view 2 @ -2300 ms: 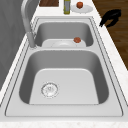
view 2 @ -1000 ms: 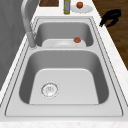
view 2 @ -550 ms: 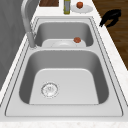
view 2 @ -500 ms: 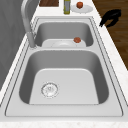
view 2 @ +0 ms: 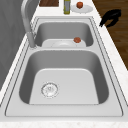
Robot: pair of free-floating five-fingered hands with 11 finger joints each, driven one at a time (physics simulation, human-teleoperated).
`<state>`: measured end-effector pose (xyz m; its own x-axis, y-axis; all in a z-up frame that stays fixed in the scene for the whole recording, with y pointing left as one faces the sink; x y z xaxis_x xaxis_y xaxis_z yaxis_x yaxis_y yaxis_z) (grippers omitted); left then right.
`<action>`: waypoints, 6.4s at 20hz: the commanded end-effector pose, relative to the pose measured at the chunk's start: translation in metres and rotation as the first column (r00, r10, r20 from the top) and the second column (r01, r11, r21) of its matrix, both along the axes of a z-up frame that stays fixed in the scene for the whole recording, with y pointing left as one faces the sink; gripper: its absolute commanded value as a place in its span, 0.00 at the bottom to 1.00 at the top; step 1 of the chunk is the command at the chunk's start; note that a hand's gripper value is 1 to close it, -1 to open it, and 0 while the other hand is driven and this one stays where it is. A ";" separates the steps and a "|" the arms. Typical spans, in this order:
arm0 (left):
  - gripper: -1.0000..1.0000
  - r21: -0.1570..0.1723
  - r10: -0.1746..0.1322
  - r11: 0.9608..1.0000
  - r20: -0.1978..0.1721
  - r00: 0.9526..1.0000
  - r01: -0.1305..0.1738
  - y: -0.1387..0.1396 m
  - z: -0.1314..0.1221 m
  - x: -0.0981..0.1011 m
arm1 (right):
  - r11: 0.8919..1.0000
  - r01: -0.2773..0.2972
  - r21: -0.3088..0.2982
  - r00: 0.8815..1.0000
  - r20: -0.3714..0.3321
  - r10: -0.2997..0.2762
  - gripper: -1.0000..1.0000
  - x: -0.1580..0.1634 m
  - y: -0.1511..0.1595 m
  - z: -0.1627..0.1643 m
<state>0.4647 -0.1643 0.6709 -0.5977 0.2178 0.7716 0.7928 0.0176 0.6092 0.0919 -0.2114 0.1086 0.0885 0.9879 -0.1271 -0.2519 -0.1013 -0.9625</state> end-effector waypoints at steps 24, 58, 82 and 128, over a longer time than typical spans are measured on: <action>1.00 -0.002 0.007 1.000 0.478 0.878 -0.007 -0.005 -0.069 -0.042 | 1.000 0.000 0.000 1.000 0.000 0.000 0.50 0.000 0.000 0.000; 0.00 -0.109 0.081 0.994 0.521 0.850 -0.028 -0.028 -0.041 0.021 | 1.000 0.000 0.000 1.000 0.000 0.000 0.50 0.000 0.000 0.000; 0.00 -0.083 0.019 0.997 0.152 0.988 -0.006 -0.011 -0.070 0.056 | 1.000 0.000 0.000 1.000 0.000 0.000 0.50 0.000 0.000 0.000; 1.00 -0.110 0.054 0.994 0.402 0.914 -0.010 -0.006 -0.064 0.028 | 1.000 0.000 0.000 1.000 0.000 0.000 0.50 0.000 0.000 0.000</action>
